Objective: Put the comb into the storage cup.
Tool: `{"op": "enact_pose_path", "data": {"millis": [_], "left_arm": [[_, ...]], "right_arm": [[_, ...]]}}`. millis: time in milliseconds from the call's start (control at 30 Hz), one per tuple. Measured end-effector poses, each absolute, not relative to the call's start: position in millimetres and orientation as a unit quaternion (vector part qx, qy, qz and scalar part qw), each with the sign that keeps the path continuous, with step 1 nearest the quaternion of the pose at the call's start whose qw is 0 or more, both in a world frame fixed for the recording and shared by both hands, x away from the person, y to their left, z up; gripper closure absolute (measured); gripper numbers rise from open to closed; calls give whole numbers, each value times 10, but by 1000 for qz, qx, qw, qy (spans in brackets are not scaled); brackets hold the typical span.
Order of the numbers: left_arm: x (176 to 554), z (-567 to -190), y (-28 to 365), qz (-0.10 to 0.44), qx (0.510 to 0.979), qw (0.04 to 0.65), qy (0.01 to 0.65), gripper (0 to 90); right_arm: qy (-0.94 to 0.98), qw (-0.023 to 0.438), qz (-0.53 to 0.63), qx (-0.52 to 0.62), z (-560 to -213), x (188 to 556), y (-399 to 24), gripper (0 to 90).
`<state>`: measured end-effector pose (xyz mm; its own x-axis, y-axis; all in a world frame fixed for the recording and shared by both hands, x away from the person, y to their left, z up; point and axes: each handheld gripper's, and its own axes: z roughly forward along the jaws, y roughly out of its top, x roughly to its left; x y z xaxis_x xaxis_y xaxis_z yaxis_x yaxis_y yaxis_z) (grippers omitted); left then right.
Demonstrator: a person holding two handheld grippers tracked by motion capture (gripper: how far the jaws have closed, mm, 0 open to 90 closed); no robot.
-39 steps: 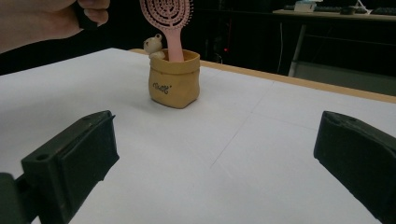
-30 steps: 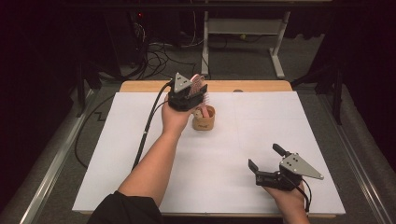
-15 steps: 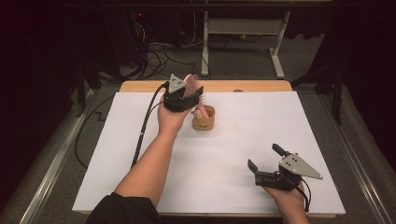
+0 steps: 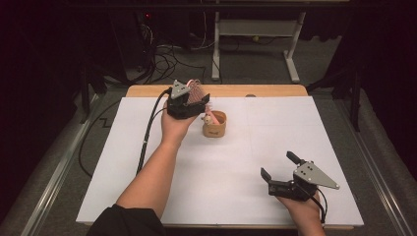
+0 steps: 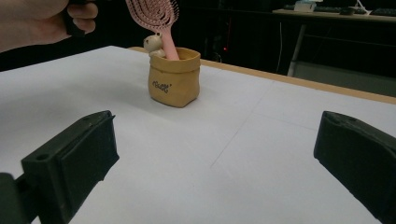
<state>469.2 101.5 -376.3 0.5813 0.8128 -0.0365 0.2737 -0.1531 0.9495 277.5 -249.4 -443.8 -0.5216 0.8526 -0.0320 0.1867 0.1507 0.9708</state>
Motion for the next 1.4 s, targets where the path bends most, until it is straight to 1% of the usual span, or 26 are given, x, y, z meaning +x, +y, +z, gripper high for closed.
{"op": "enact_pose_path", "data": {"millis": [200, 300, 667, 1400], "left_arm": [[4688, -3796, 1079, 253, 714, 527, 386, 266], [4684, -3804, 1100, 254, 716, 525, 384, 266], [4684, -3832, 1158, 248, 715, 526, 387, 210], [4675, -3924, 1251, 247, 710, 526, 398, 190]], "right_arm": [[691, 314, 531, 376, -4440, 2776, -2492, 1], [691, 314, 531, 376, -4440, 2774, -2489, 1], [691, 313, 531, 377, -4445, 2776, -2493, 1], [693, 315, 529, 375, -4449, 2775, -2481, 1]]}}
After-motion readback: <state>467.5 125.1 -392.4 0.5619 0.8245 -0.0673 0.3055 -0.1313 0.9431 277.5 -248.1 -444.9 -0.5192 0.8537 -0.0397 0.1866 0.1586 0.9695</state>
